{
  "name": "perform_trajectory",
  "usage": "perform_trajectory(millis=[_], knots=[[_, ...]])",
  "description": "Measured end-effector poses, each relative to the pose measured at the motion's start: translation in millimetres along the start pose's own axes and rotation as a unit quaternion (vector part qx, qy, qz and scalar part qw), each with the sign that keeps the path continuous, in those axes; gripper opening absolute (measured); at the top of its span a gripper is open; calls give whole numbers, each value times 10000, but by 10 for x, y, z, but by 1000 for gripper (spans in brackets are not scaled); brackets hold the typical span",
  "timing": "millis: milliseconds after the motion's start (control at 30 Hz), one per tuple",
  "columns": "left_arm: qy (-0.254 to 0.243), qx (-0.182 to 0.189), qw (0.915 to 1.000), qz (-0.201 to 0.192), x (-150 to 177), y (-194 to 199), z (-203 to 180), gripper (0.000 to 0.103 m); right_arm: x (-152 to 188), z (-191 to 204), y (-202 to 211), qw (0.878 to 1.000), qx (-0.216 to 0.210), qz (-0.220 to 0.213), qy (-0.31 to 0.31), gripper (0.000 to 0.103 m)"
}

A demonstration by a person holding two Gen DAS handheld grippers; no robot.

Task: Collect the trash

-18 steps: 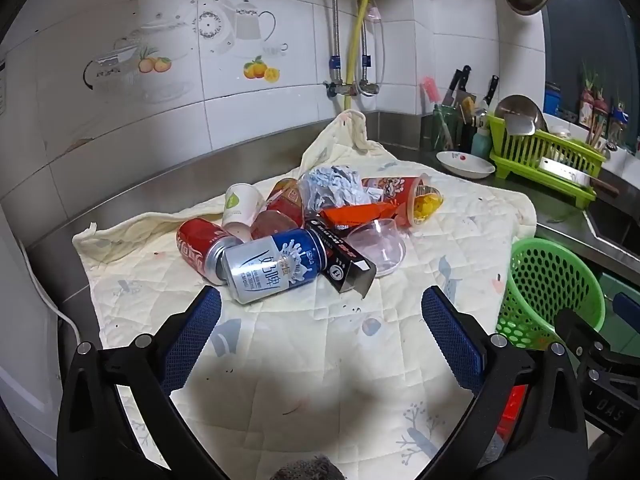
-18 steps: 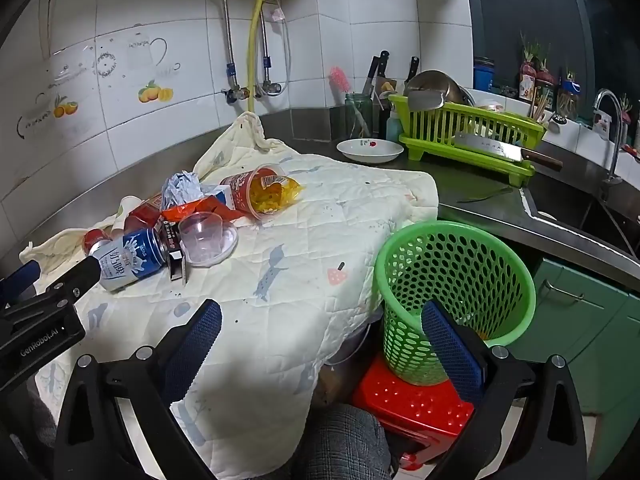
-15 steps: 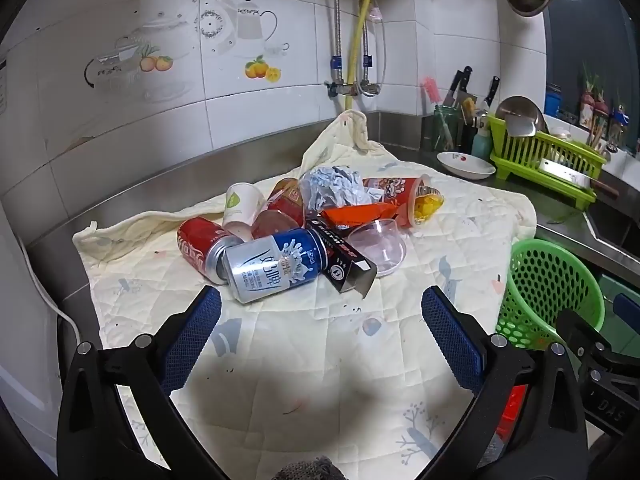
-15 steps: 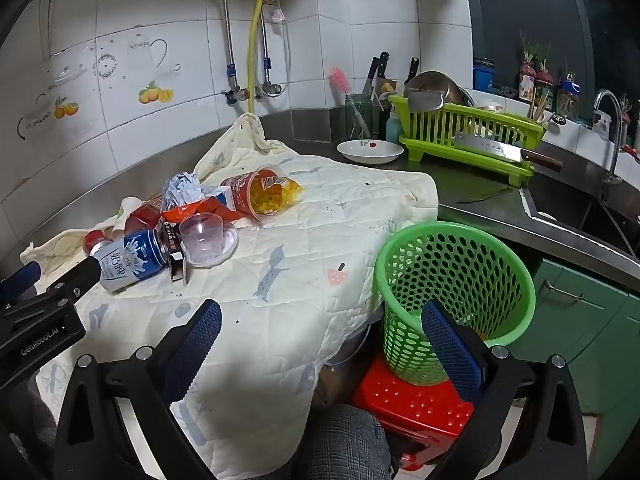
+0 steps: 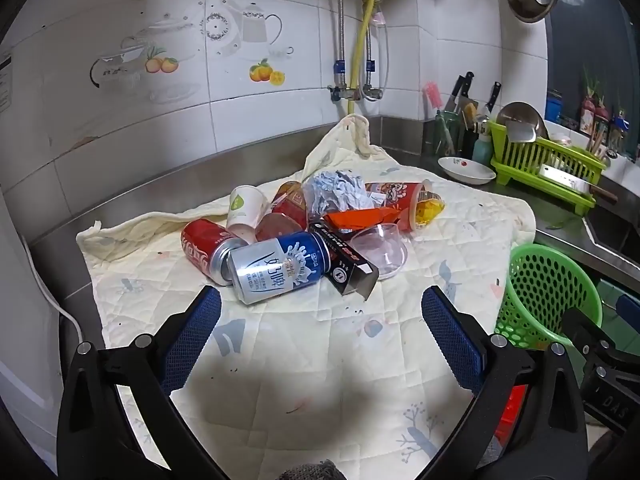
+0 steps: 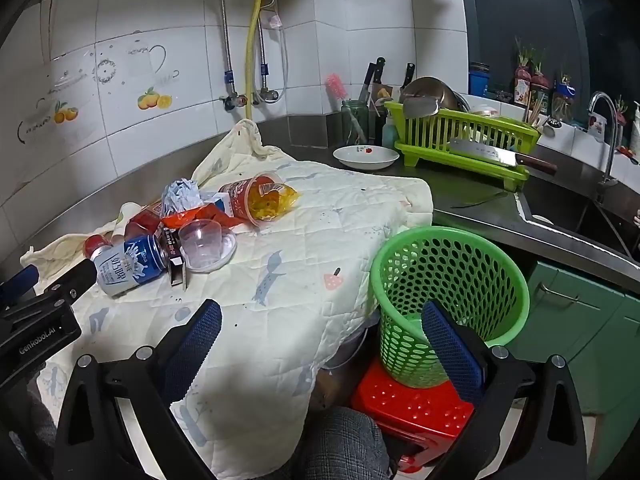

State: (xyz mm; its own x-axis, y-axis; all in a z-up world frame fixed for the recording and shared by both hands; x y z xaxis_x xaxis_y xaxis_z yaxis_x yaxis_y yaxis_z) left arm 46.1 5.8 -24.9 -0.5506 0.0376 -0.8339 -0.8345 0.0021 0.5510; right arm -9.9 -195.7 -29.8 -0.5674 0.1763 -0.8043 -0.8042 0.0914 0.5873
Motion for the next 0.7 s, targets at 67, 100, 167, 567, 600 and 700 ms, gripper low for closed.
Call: perform_trajectory(millis=[67, 100, 167, 567, 600, 700], knots=[[5, -10, 10000, -23, -10, 22, 7, 98, -7, -3, 22, 10000, 10, -32, 4, 97], [4, -21, 10000, -32, -13, 30, 10, 98, -7, -4, 27, 10000, 7, -37, 2, 97], [-1, -32, 10000, -37, -18, 38, 14, 98, -11, -16, 43, 10000, 11, -51, -5, 97], [2, -102, 9999, -79, -39, 77, 52, 98, -30, -48, 110, 9999, 28, -93, -35, 97], [2, -112, 9999, -80, -37, 75, 55, 98, -28, -50, 112, 9999, 26, -97, -44, 97], [18, -147, 9999, -81, -38, 71, 79, 98, -34, -65, 116, 9999, 40, -99, -51, 97]])
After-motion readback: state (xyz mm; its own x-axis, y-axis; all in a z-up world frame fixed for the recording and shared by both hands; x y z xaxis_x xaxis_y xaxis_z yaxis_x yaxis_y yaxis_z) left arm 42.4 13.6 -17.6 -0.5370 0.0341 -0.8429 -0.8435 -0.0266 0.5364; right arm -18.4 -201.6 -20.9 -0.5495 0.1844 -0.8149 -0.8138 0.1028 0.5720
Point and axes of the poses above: each gripper's, at about its wrist camera, not at the fingertips, and y roughly against the way its jaws point, z to its left, x to its underside, the point moved 6 cm from there along -y, roughly the way its jaws point, and after that the axes turned 3 degrees about z, right-handed, at the moved point
